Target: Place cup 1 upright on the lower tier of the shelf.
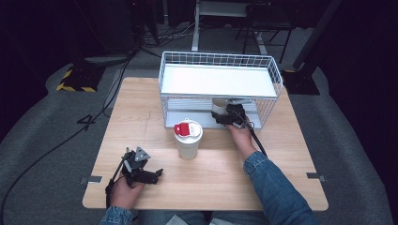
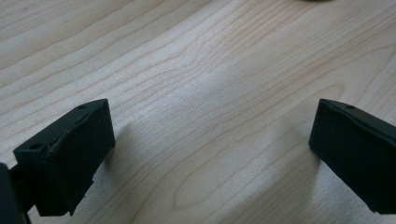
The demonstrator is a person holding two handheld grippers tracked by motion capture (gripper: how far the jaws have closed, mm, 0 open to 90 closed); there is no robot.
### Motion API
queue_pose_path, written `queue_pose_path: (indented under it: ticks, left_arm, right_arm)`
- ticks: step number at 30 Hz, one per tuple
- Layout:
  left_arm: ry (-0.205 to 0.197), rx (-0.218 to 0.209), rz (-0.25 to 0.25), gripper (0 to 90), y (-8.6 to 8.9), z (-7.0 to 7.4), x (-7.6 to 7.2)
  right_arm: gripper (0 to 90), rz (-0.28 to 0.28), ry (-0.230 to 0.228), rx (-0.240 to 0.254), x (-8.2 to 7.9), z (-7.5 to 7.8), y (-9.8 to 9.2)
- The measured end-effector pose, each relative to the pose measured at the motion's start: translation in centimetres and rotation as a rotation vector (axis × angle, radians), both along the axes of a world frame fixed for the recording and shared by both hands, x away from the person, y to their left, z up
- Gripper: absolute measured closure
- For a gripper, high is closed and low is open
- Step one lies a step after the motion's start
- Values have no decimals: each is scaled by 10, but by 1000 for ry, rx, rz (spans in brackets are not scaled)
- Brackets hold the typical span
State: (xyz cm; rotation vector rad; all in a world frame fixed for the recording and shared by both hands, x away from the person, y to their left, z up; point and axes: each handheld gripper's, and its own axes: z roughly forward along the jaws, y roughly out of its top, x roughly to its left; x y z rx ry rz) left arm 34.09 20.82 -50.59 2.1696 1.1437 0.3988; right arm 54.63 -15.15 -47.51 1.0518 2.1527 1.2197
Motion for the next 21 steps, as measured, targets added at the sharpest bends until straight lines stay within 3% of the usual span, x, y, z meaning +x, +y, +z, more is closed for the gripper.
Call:
queue_pose_path:
  ticks: [11,15,21]
  left_arm:
    - [-1,-1,0,6,0,0,0]
    - [-1,0,1,7,0,0,0]
    - [0,0,0,6,0,0,0]
  right_arm:
    - [202,4,39,10,3,-4,-3]
    - [149,-10,51,7,4,-6,-4]
    - [34,-11,27,-5,0,0,-5]
